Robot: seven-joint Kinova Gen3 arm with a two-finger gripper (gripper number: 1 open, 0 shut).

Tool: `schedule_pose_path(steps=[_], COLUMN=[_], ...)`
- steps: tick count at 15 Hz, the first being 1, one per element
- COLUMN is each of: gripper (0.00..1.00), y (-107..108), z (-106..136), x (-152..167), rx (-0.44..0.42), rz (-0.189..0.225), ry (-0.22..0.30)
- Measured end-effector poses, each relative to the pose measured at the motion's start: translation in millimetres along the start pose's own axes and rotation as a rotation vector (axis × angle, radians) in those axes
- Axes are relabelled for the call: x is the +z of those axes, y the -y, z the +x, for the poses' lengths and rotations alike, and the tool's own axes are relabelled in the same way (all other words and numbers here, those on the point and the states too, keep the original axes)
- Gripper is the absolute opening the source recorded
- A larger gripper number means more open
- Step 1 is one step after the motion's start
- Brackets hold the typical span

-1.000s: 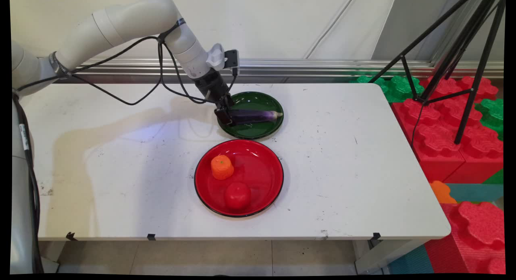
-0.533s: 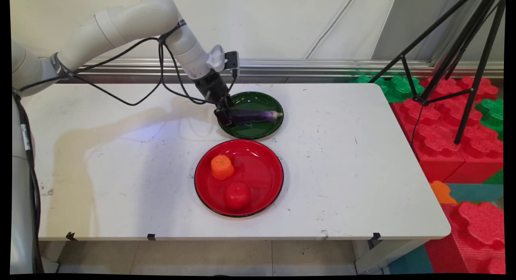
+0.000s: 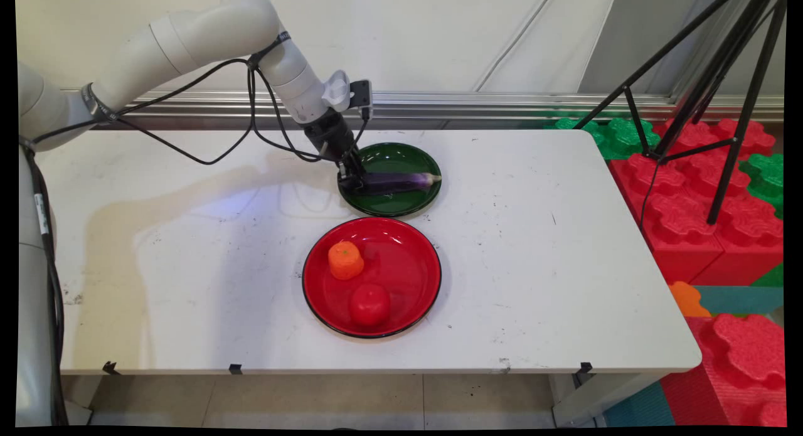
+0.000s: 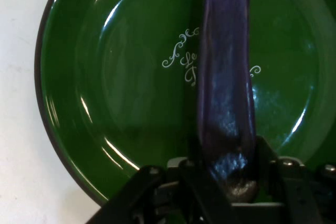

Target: Place the picked object on the table

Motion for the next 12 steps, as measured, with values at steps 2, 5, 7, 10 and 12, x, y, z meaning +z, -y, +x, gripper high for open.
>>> schedule_pose_path(steps=[2,5,7,10,12], gripper=[0.0,0.0,0.0,0.0,0.0], y=[1,3,4,6,7], z=[-1,-3,-4,-5,-5], x=[0,-1,-3,-8,-13], rx=[-0.002,-0.006,-0.009,-0.018,-0.019], rz=[-0.001,-0.001,0.001,0.004,0.004], ry=[0.0,0.0,-0.002,-0.014,-0.024])
